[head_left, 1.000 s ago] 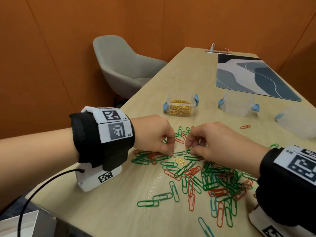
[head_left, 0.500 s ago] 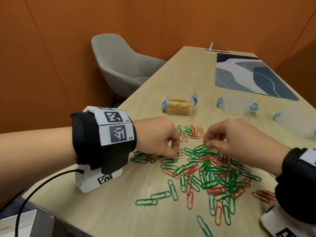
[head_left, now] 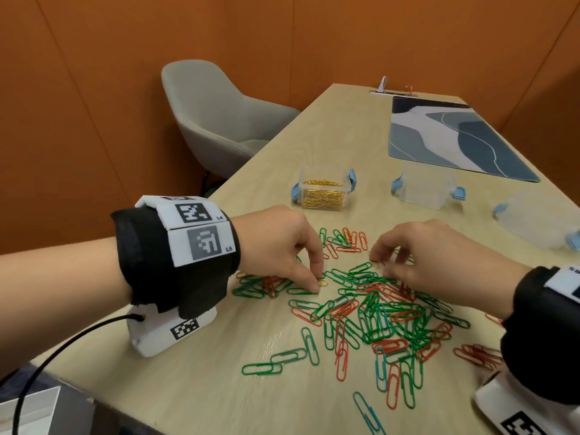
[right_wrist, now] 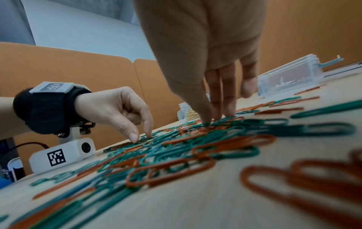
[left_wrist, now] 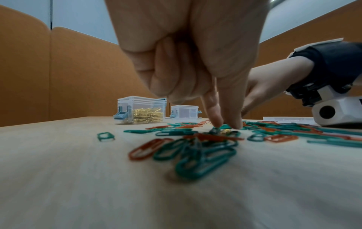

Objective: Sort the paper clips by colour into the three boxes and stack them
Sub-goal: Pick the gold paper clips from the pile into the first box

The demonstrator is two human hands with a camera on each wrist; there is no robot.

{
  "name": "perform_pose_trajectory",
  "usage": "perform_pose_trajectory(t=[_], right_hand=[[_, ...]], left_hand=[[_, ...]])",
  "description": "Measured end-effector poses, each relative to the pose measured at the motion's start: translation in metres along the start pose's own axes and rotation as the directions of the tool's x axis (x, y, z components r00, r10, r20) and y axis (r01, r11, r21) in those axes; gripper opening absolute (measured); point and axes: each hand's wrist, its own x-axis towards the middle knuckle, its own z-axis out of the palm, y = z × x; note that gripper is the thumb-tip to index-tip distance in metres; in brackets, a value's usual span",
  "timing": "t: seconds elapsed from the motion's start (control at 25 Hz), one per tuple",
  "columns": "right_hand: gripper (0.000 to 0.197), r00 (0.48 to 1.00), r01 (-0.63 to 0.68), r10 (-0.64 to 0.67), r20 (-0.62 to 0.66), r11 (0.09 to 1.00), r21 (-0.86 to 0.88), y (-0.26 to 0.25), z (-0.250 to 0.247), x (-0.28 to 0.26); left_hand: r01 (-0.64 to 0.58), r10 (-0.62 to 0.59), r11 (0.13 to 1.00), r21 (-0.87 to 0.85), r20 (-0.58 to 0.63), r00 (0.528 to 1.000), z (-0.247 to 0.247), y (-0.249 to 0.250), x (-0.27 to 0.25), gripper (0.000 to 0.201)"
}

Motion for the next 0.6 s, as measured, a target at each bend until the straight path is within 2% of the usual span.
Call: perform_pose_trajectory(t=[0.08,0.24,0.4,0.48,0.6], right_hand=[[0.019,1.0,0.016,-0.016,-0.004,0.999,0.033,-0.002,0.0,0.0],[0.023,0.993,-0.002,0.001,-0.12,1.0,-0.004,0.003,0.0,0.003],[0.011,0.995,-0.012,0.014,-0.095,1.0,0.014,0.0,0.0,0.003],[0.005,0.998,0.013,-0.011,-0.056,0.999,0.036,-0.007,0.0,0.002],[0.005,0.999,0.042,-0.041,-0.021,0.998,0.038,-0.015,0.002,0.007]], left_hand=[[-0.002,0.002,1.0,0.004,0.013,1.0,0.001,0.001,0.003,0.017],[0.075,-0.074,0.997,-0.01,0.058,0.996,0.004,0.002,0.005,0.013],[0.089,-0.093,0.995,0.051,0.097,0.991,0.006,0.004,0.002,0.011],[0.119,-0.121,0.992,0.038,0.067,0.99,0.004,0.005,0.001,0.018],[0.135,-0.136,0.99,-0.029,-0.053,0.989,-0.002,0.006,0.001,0.032]])
